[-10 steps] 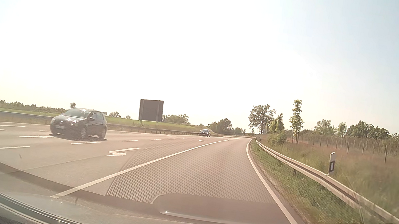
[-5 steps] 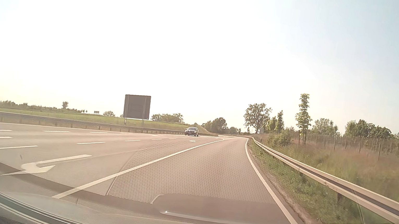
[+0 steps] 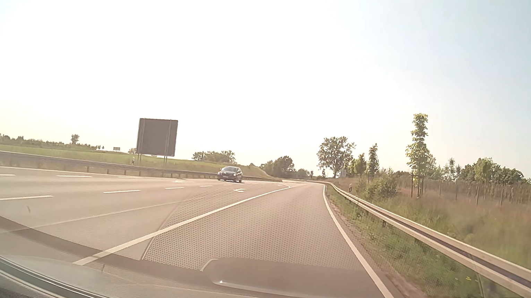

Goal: Follow the waypoints while adhering to traffic rules and regulations

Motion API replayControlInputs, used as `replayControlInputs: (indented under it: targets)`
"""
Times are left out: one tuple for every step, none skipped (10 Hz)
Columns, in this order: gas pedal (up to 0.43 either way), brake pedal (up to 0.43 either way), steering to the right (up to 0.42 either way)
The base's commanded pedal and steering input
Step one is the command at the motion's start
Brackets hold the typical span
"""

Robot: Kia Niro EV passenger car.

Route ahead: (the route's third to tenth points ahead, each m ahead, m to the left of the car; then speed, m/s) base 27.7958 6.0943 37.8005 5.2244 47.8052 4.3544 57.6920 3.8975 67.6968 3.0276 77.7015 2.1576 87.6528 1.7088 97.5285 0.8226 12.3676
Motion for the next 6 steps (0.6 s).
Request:
replayControlInputs:
  targets:
    - [0.441,0.006,0.017]
    - [0.441,0.006,0.016]
    - [0.441,0.006,0.015]
    - [0.441,0.006,0.014]
    - [0.441,0.006,0.014]
    - [0.441,0.006,0.013]
